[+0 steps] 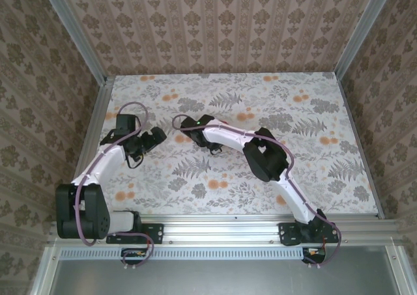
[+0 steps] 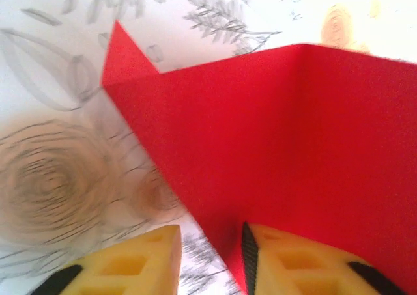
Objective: Fold a paper plane with a square sheet of paper (pick it up from the middle)
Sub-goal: Turn over the paper at the center of the table.
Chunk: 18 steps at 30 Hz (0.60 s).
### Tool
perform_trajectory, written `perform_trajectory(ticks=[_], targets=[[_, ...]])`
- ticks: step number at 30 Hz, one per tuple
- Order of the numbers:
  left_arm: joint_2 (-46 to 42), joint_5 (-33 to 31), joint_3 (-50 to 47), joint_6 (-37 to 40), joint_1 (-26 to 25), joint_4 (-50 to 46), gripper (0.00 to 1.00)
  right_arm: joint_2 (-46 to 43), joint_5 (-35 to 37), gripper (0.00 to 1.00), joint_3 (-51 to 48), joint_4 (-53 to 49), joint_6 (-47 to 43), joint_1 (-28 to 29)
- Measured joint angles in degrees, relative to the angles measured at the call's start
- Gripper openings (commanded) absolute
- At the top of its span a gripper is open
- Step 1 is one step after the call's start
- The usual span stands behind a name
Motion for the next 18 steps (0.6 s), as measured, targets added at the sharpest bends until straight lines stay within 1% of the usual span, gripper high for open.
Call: perform_trajectory(ticks=[3,5,10,12,15,18], targets=[[-0.1,0.5,0.0,-0.2,0.0,0.0,1.00,-2.1,-5.7,0.46,-0.5,0.3,0.1,0.8],[-0.2,0.7,0.0,-0.4,0.0,0.0,1.00,-5.7,-10.4,0.49,-2.4,1.4,0.3,1.1],[-0.3,1.0,-0.3,-0.8,-0.1,0.2,1.00,-19.1,-23.0,0.53,-8.7,7.0,0.3,1.0],[-0.3,1.1,-0.4,-0.8,-0.1,0.2,1.00,-23.4,-26.9,0.55,-11.2,9.8,0.3,0.4],[-0.3,1.1,-0.4,-0.8,-0.5,0.2,1.00,-28.9,-31.7,0.60,-17.0,14.4,0.8,-2.5],[0.0,1.2,-0.4,-0.8,-1.4,0.2,1.00,-31.5,-35.5,0.62,-23.9,18.2,1.4,-8.3]])
